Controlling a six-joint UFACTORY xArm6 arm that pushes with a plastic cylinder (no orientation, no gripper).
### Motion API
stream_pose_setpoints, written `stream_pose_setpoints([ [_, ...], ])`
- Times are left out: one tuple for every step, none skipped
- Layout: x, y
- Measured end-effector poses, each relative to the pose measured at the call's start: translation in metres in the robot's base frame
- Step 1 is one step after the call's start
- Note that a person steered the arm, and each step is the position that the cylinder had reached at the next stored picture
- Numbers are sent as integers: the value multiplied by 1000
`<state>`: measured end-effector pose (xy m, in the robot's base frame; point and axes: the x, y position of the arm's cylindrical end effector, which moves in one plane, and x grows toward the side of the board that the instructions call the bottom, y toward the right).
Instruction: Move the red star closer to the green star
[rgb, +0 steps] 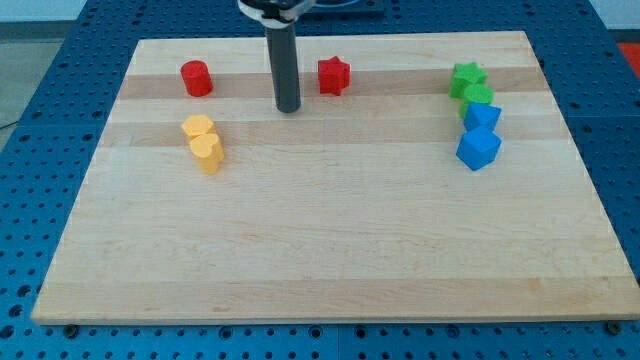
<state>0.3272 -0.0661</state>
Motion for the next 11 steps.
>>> stream_pose_setpoints([
  [-47,43],
  [-83,131],
  [-89,123],
  [-66,63],
  [-21,45],
  [-19,97],
  [-52,144],
  [-61,158],
  [-52,108],
  [-78,106],
  [-89,154],
])
